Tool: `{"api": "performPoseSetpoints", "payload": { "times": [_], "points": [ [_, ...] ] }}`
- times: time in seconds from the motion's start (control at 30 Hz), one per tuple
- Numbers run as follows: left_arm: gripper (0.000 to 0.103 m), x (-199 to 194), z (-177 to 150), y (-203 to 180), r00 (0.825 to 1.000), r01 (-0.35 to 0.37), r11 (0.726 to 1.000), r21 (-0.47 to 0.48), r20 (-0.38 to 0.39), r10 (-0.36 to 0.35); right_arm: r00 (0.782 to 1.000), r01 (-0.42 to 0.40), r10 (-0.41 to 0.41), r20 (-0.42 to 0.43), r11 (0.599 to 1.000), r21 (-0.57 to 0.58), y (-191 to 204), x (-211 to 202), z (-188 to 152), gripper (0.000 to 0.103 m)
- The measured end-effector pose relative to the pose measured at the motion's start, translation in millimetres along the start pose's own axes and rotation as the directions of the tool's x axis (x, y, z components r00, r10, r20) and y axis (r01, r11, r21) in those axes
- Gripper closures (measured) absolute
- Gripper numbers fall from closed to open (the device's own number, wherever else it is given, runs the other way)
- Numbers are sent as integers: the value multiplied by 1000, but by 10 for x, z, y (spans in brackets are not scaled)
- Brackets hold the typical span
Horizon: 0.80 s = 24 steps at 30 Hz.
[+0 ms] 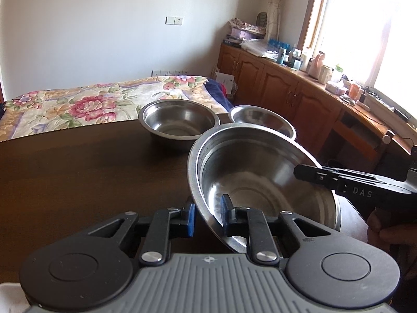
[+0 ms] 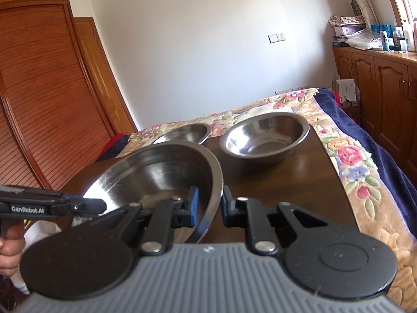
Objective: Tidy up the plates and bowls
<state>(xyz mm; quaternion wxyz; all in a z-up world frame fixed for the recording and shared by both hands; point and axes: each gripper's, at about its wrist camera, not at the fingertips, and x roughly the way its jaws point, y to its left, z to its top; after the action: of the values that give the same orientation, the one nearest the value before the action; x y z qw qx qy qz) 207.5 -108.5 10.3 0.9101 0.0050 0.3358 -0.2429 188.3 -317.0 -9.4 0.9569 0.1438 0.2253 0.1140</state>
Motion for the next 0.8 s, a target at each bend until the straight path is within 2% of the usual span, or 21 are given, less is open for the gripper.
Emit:
{"api": "performPoseSetpoints", "payload": {
  "times": [0.37, 0.8],
  "points": [
    [82, -289, -217, 18, 1000, 12, 1000, -4, 19, -12, 1000, 11, -12, -28, 1000, -17, 239, -153, -173, 83],
    [82, -446, -416, 41, 1000, 10, 1000, -5, 25, -10, 999, 19, -20, -29, 999, -26, 391, -310, -283, 82]
  ]
}}
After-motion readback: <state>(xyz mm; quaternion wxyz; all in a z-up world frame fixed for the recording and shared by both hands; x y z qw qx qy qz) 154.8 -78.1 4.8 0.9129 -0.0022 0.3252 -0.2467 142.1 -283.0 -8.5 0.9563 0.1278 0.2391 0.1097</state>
